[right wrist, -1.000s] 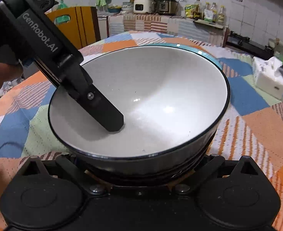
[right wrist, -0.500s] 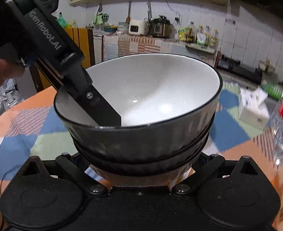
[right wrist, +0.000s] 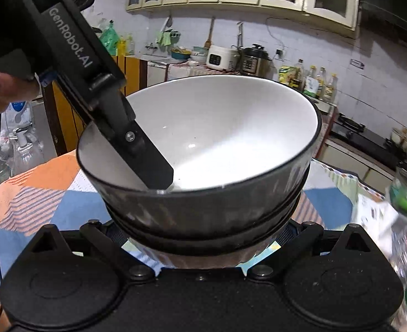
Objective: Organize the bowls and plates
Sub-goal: 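Grasp the bowl stack rim with the right tool while the left tool holds it, then carry the bowl stack with both tools onto the egg plate stack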
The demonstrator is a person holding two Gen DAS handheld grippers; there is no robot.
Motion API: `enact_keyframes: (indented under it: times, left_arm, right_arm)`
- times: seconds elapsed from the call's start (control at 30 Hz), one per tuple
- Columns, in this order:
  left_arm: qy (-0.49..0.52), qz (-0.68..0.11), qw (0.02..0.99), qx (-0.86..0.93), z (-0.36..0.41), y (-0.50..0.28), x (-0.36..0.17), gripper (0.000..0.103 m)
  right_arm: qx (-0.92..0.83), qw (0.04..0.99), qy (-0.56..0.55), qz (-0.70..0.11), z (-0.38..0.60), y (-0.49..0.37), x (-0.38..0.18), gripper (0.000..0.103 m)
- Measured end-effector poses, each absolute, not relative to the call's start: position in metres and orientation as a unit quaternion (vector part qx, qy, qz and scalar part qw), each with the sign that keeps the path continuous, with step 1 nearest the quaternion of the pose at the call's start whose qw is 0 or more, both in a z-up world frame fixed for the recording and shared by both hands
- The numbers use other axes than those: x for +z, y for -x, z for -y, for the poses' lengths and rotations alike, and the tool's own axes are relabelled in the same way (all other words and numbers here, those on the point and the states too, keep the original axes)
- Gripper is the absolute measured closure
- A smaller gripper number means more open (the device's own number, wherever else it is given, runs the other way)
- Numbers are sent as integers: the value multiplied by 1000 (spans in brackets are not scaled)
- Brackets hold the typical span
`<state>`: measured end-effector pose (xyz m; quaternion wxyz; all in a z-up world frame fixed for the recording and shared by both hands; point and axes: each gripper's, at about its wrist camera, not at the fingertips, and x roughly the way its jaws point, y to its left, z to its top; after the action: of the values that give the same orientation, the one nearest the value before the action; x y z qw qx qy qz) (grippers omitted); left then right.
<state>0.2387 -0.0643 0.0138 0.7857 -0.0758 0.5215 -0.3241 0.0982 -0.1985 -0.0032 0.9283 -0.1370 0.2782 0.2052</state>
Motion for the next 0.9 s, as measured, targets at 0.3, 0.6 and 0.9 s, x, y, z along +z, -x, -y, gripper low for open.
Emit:
enact_keyframes:
  times: [0.3,0.6,0.9]
  left_arm:
    - [55,-535,790,-293,74,-279,-12,65]
    - [65,-556,782,-273,79,-308,-52,65]
    - [85,-563,779,-263,79,-315,-70,65]
  right_arm:
    - [217,913,157,-306,194,-146,-17,2]
    - [217,902,127,-350,196,-178,-52,2]
    - [222,897,96,-371,201,-187,-68,2]
